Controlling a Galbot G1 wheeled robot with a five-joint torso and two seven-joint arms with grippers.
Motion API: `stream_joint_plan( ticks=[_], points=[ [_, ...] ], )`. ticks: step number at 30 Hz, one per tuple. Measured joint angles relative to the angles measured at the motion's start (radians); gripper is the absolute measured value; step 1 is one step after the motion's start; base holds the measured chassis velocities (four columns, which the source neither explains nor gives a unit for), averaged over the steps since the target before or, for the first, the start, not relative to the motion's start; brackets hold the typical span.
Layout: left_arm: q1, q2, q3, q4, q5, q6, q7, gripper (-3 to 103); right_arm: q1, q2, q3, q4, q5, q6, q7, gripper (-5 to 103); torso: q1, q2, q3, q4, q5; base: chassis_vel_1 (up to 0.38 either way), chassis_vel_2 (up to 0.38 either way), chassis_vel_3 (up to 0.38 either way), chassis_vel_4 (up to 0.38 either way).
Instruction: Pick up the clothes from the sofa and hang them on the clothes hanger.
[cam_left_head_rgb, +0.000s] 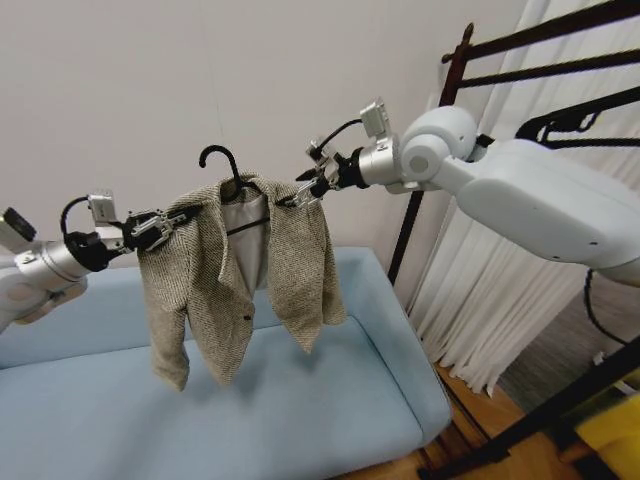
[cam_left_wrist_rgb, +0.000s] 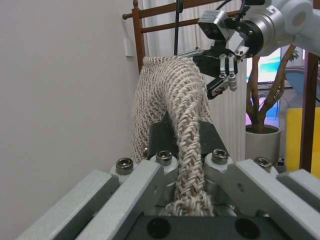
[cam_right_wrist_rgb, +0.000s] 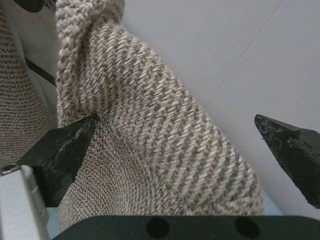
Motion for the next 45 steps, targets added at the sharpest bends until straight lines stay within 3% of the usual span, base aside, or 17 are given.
stream_joint_plan(
  ticks=[3, 5, 8, 9, 12, 15, 18, 21, 24, 26, 33, 39, 41, 44, 45],
  points=[
    [0.001, -0.001, -0.005, 0.004, 0.019, 0.0, 0.041, 4, 0.059, 0.0, -0.063, -0.004, 0.043, -0.005, -0.02, 85, 0.0, 0.0, 0.0, 0.0001, 0.0, 0.0, 0.0, 0.0, 0.0],
    [0.001, -0.001, -0.005, 0.006, 0.022, 0.0, 0.048, 4, 0.066, 0.0, -0.071, -0.005, 0.047, -0.007, -0.025, 85, 0.0, 0.0, 0.0, 0.0001, 0.0, 0.0, 0.0, 0.0, 0.0],
    [-0.001, -0.002, -0.008, 0.011, 0.034, 0.0, 0.079, 4, 0.098, 0.002, -0.111, 0.0, 0.055, -0.014, -0.068, 69, 0.0, 0.0, 0.0, 0.0001, 0.0, 0.0, 0.0, 0.0, 0.0],
    [-0.001, -0.002, -0.008, 0.011, 0.034, 0.0, 0.079, 4, 0.098, 0.002, -0.111, 0.0, 0.055, -0.014, -0.068, 69, 0.0, 0.0, 0.0, 0.0001, 0.0, 0.0, 0.0, 0.0, 0.0],
    [-0.003, -0.005, -0.008, 0.016, 0.04, 0.0, 0.099, 4, 0.109, 0.012, -0.132, 0.014, 0.068, -0.014, -0.086, 52, 0.0, 0.0, 0.0, 0.0, 0.0001, 0.0, 0.0, 0.0, 0.0],
    [-0.003, -0.009, -0.008, 0.02, 0.045, 0.0, 0.108, 4, 0.114, 0.021, -0.135, 0.013, 0.076, -0.015, -0.093, 47, 0.0, 0.0, 0.0, 0.0002, 0.0, 0.0, 0.0, 0.0, 0.0],
    [-0.003, -0.016, -0.008, 0.025, 0.054, -0.001, 0.124, 4, 0.132, 0.03, -0.151, 0.004, 0.093, -0.015, -0.109, 31, 0.0, 0.0, 0.0, 0.0004, -0.0002, 0.0, 0.0, 0.0, 0.0],
    [-0.002, -0.023, -0.008, 0.031, 0.057, -0.002, 0.138, 4, 0.136, 0.026, -0.155, 0.006, 0.109, -0.015, -0.115, 26, 0.0, 0.0, 0.0, 0.0002, -0.0001, 0.0, 0.0, 0.0, 0.0],
    [-0.005, -0.029, -0.006, 0.042, 0.057, -0.009, 0.165, 4, 0.136, 0.011, -0.158, 0.023, 0.145, -0.006, -0.124, 10, 0.0, 0.0, 0.0, 0.0, 0.0, 0.0, 0.0, 0.0, 0.0],
    [-0.006, -0.034, -0.006, 0.043, 0.056, -0.01, 0.177, 4, 0.134, 0.001, -0.162, 0.031, 0.152, 0.014, -0.157, 5, 0.0, 0.0, 0.0, 0.0, 0.0, 0.0, 0.0, 0.0, 0.0],
    [-0.015, -0.043, -0.004, 0.048, 0.055, -0.008, 0.164, 4, 0.11, -0.024, -0.149, 0.08, 0.213, 0.062, -0.156, 3, 0.0, 0.0, 0.0, 0.0001, 0.0001, 0.0, 0.0, 0.0, 0.0],
    [-0.023, -0.041, -0.001, 0.041, 0.051, 0.002, 0.085, 3, 0.072, -0.036, -0.12, 0.102, 0.254, 0.105, -0.15, 3, 0.0, 0.0, 0.0, 0.0003, 0.0002, 0.0, 0.0, 0.0, 0.0],
    [-0.023, -0.041, 0.001, 0.038, 0.051, 0.005, 0.068, 8, 0.069, -0.037, -0.118, 0.101, 0.255, 0.114, -0.151, 3, 0.0, 0.0, 0.0, 0.0002, 0.0, 0.0, 0.0, 0.0, 0.0],
    [-0.023, -0.04, 0.006, 0.038, 0.05, 0.01, 0.016, 24, 0.063, -0.047, -0.117, 0.085, 0.244, 0.136, -0.167, 3, 0.0, 0.0, 0.0, 0.0001, 0.0001, 0.0, 0.0, 0.0, 0.0],
    [-0.023, -0.04, 0.007, 0.039, 0.049, 0.01, 0.005, 24, 0.062, -0.049, -0.117, 0.082, 0.236, 0.142, -0.175, 3, 0.0, 0.0, 0.0, 0.0001, 0.0001, 0.0, 0.0, 0.0, 0.0]
  ],
)
